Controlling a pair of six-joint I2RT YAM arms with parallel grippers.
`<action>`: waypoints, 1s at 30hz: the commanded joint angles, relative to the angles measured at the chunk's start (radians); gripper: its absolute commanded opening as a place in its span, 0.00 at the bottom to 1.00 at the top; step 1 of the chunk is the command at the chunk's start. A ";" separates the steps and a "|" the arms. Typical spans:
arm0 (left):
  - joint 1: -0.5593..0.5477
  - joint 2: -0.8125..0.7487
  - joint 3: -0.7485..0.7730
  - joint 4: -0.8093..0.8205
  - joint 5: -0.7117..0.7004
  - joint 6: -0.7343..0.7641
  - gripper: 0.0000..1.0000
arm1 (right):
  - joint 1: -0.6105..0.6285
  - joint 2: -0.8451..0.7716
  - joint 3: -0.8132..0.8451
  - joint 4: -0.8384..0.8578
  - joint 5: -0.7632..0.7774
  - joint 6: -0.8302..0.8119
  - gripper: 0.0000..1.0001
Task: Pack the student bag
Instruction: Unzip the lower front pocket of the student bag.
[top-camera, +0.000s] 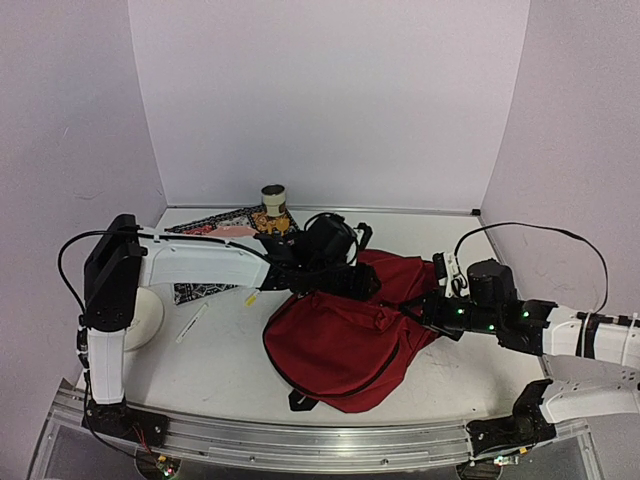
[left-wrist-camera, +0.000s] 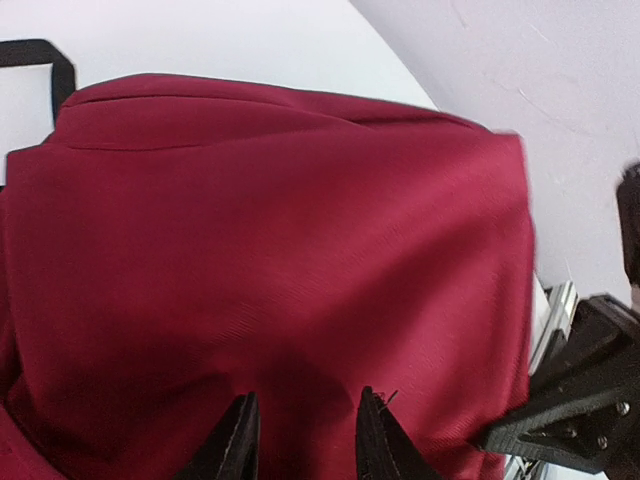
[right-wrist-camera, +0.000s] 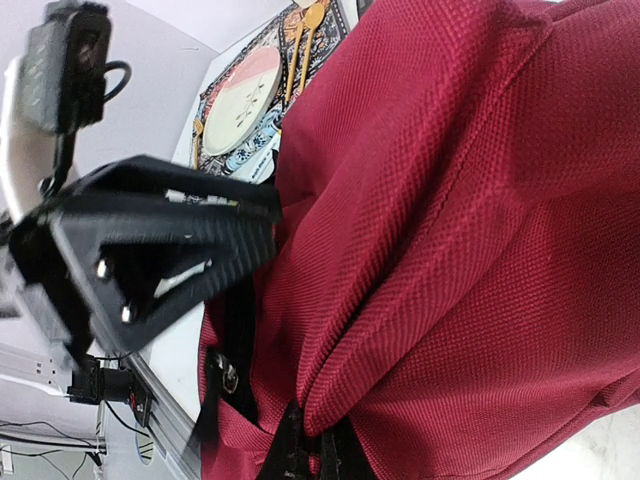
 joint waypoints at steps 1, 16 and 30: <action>0.010 -0.025 0.001 0.017 0.103 -0.029 0.31 | 0.019 -0.011 0.042 0.056 -0.055 -0.018 0.00; -0.052 -0.169 -0.065 0.011 0.032 0.065 0.58 | 0.021 0.005 0.051 0.047 -0.049 -0.025 0.00; -0.247 -0.146 -0.063 -0.108 -0.445 0.184 0.57 | 0.027 0.020 0.060 0.047 -0.046 -0.018 0.00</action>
